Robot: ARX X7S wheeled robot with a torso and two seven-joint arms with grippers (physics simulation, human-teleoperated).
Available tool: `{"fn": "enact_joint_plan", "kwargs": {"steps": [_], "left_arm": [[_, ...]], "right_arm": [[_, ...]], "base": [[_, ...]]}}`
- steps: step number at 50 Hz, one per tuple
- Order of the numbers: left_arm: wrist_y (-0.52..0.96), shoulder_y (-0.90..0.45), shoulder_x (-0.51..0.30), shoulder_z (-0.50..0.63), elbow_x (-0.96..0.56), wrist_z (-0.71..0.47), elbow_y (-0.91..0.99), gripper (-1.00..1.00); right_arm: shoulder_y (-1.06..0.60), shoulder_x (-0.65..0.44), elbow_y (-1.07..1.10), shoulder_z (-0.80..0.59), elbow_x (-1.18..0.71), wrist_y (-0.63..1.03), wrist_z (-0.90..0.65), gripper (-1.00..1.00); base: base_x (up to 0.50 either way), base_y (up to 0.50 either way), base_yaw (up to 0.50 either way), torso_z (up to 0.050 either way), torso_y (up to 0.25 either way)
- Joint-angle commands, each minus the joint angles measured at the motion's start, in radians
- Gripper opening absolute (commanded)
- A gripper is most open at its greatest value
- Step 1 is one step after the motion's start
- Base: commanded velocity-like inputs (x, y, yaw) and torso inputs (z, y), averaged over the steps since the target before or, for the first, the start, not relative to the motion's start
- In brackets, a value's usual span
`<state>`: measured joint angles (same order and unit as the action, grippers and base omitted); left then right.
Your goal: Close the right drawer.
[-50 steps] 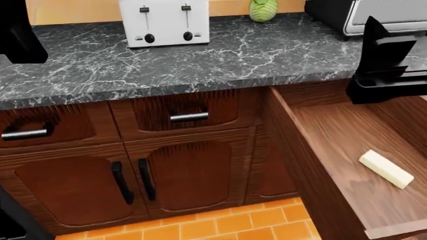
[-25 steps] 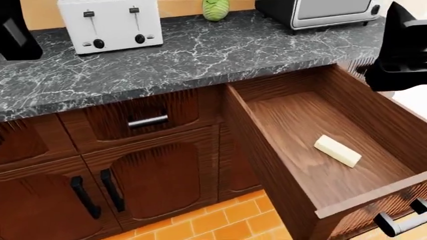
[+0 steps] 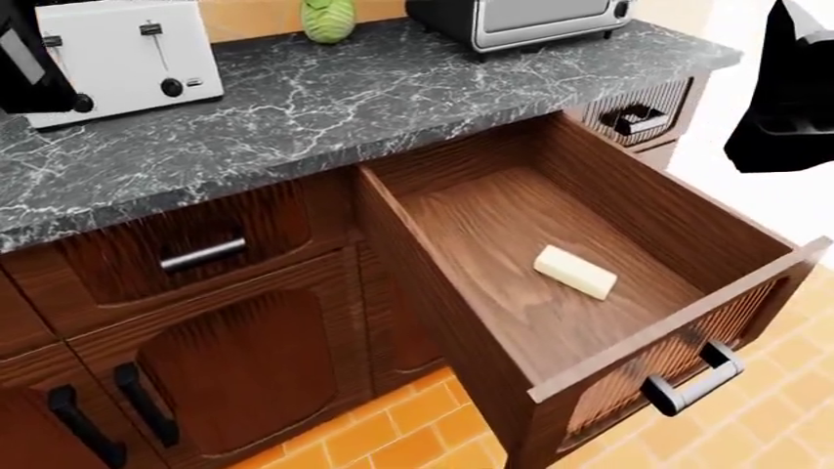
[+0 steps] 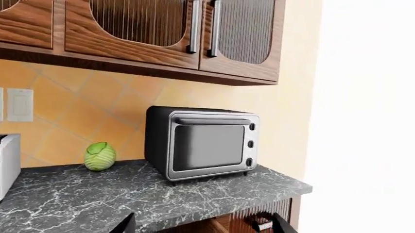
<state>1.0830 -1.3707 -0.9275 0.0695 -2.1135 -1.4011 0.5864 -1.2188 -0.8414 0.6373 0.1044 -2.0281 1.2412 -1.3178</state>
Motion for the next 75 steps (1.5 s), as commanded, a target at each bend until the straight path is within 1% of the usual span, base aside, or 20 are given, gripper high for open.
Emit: {"fn": "enact_joint_plan", "kwargs": {"steps": [1, 75], "left_arm": [[-0.008, 0.003, -0.008, 0.004, 0.007, 0.008, 0.002, 1.0], [-0.06, -0.01, -0.044, 0.045, 0.017, 0.033, 0.009, 1.0]], "right_arm": [[0.002, -0.008, 0.001, -0.003, 0.005, -0.009, 0.009, 1.0], [-0.009, -0.051, 0.017, -0.048, 0.015, -0.066, 0.033, 1.0]], "base": [[0.0, 0.0, -0.5, 0.0, 0.0], [0.0, 0.0, -0.5, 0.0, 0.0]]}}
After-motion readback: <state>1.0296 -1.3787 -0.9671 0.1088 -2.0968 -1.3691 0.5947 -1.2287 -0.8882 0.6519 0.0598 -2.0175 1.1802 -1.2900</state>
